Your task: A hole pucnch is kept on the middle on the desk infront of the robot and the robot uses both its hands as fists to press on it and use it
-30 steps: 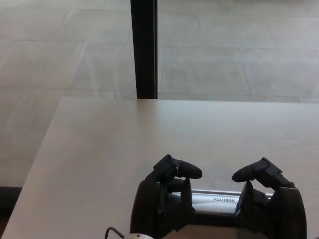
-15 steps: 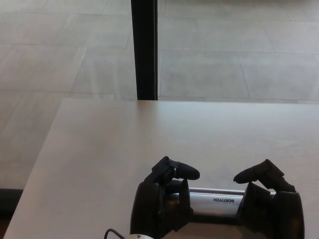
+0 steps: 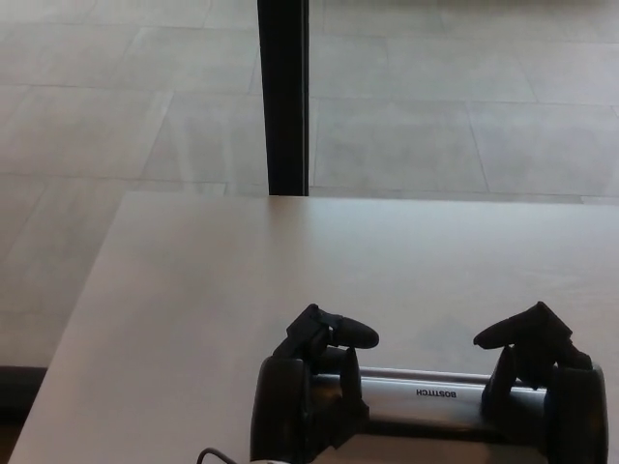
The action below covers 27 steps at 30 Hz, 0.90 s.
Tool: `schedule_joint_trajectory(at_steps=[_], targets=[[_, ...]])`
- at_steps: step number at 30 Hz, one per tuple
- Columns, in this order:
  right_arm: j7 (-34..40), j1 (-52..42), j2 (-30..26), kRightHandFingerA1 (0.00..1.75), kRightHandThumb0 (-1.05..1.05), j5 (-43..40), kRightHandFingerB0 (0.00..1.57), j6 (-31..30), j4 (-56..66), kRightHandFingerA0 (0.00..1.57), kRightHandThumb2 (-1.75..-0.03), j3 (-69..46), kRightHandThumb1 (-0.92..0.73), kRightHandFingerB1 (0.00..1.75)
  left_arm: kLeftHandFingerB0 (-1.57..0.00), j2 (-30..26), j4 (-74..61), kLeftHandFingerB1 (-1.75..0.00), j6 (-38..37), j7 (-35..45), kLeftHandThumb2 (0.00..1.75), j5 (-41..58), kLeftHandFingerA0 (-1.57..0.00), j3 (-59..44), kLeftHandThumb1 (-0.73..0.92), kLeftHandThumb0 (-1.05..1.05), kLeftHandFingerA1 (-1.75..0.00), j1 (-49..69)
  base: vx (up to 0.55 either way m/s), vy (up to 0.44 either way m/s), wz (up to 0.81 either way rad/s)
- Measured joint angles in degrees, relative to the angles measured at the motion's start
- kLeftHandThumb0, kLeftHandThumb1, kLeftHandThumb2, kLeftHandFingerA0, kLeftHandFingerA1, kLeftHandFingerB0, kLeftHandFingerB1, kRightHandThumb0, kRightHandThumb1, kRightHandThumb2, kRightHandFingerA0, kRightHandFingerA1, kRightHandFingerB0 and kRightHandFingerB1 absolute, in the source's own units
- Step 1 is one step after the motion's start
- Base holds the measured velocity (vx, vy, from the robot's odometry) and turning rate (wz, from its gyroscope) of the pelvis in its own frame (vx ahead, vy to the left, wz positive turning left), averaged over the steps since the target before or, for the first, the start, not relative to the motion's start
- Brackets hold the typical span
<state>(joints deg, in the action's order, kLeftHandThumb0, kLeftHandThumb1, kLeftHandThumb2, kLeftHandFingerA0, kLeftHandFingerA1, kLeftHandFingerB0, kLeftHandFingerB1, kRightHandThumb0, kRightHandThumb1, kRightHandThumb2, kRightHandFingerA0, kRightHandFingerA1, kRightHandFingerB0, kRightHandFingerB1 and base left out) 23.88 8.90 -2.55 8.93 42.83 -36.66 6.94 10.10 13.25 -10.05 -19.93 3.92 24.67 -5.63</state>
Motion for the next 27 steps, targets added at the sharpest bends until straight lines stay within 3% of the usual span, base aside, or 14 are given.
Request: schedule_joint_trajectory(at_steps=[5,6,7,9,10,12,13,15,16,20,21,24,25,27], targets=[[3.7,1.3,-1.3,1.75,-0.13,1.4,0.68,2.8,-3.3,0.95,-1.26,1.5,-0.55,1.70,-0.54,0.0,1.3,-1.75,-1.6,-1.6,0.95,-0.9,-1.00,0.1,0.85,-0.33,-1.75,-0.5,0.00,0.000,0.00],[4.4,1.5,-1.6,1.75,-0.16,1.8,0.73,3.3,-3.9,0.93,-1.25,1.8,-0.56,1.56,-0.53,0.0,1.5,-1.75,-1.9,-2.0,0.94,-1.0,-1.00,0.1,0.86,-0.33,-1.75,-0.7,0.00,0.000,0.00],[5.2,1.8,-1.9,1.75,-0.18,2.1,0.73,3.7,-4.6,0.92,-1.22,2.1,-0.58,1.55,-0.52,0.0,1.9,-1.75,-2.2,-2.3,0.94,-1.2,-1.00,0.1,0.86,-0.33,-1.75,-0.9,0.00,0.000,0.00],[6.7,2.3,-2.5,1.75,-0.16,2.6,0.71,4.3,-5.9,0.91,-1.19,2.6,-0.58,1.55,-0.52,0.0,2.5,-1.75,-2.7,-2.9,0.93,-1.4,-0.99,0.1,0.87,-0.32,-1.75,-1.3,0.00,0.000,0.00],[7.6,2.4,-3.0,1.75,-0.13,3.1,0.65,4.5,-6.9,0.94,-1.18,3.0,-0.58,1.67,-0.54,0.1,2.9,-1.75,-3.0,-3.4,0.94,-1.6,-0.99,0.1,0.86,-0.33,-1.75,-1.5,0.00,0.000,0.00],[9.1,2.7,-3.5,1.75,-0.12,4.1,0.65,5.4,-7.8,0.94,-1.17,3.7,-0.59,1.68,-0.54,0.1,3.7,-1.75,-3.3,-4.1,0.94,-1.7,-0.99,0.1,0.84,-0.33,-1.75,-1.8,0.00,0.000,0.00],[9.4,2.8,-3.7,1.75,-0.11,4.3,0.73,5.6,-8.0,0.93,-1.19,3.9,-0.57,1.54,-0.53,0.1,3.9,-1.75,-3.3,-4.3,0.91,-1.7,-0.98,0.0,0.86,-0.33,-1.75,-1.8,0.00,0.000,0.00],[11.1,3.1,-4.0,1.75,-0.13,5.3,0.73,6.3,-8.9,0.93,-1.21,4.4,-0.57,1.55,-0.52,0.2,4.6,-1.75,-3.4,-5.1,0.91,-1.9,-0.98,0.0,0.86,-0.33,-1.75,-2.3,0.00,0.000,0.00],[11.5,3.2,-4.1,1.75,-0.14,5.5,0.65,6.5,-9.1,0.95,-1.18,4.6,-0.56,1.71,-0.50,0.3,4.8,-1.75,-3.5,-5.3,0.90,-1.9,-0.98,0.0,0.87,-0.33,-1.75,-2.5,0.00,0.000,0.00],[13.7,3.6,-4.5,1.75,-0.19,6.8,0.67,7.7,-10.4,0.94,-1.18,5.1,-0.62,1.75,-0.53,0.5,5.9,-1.75,-3.7,-6.4,0.89,-2.0,-1.00,0.0,0.85,-0.35,-1.75,-3.2,0.00,0.000,0.00],[14.3,3.6,-4.5,1.75,-0.26,6.9,0.65,8.1,-10.7,0.91,-1.10,5.1,-0.69,1.75,-0.53,0.6,6.1,-1.75,-3.8,-6.8,0.89,-2.1,-1.00,0.0,0.84,-0.35,-1.75,-3.4,0.00,0.000,0.00],[15.0,3.5,-4.3,1.75,-0.19,6.9,0.58,8.8,-11.1,0.91,-1.04,4.6,-0.73,1.75,-0.51,0.7,6.5,-1.75,-4.0,-7.6,0.90,-2.4,-0.93,-0.1,0.87,-0.32,-1.75,-3.6,0.00,0.000,0.00],[14.9,3.3,-4.2,1.75,-0.14,6.7,0.62,8.9,-10.6,0.95,-1.15,4.0,-0.70,1.75,-0.51,0.7,6.5,-1.75,-4.0,-7.7,0.88,-2.4,-0.89,-0.1,0.88,-0.31,-1.75,-3.7,0.00,0.000,0.00],[14.0,2.7,-4.1,1.75,-0.15,6.1,0.60,8.5,-7.9,0.96,-1.13,3.0,-0.69,1.74,-0.50,0.7,6.3,-1.75,-4.2,-7.7,0.88,-2.4,-0.87,-0.2,0.88,-0.31,-1.75,-3.7,0.00,0.000,0.00]])
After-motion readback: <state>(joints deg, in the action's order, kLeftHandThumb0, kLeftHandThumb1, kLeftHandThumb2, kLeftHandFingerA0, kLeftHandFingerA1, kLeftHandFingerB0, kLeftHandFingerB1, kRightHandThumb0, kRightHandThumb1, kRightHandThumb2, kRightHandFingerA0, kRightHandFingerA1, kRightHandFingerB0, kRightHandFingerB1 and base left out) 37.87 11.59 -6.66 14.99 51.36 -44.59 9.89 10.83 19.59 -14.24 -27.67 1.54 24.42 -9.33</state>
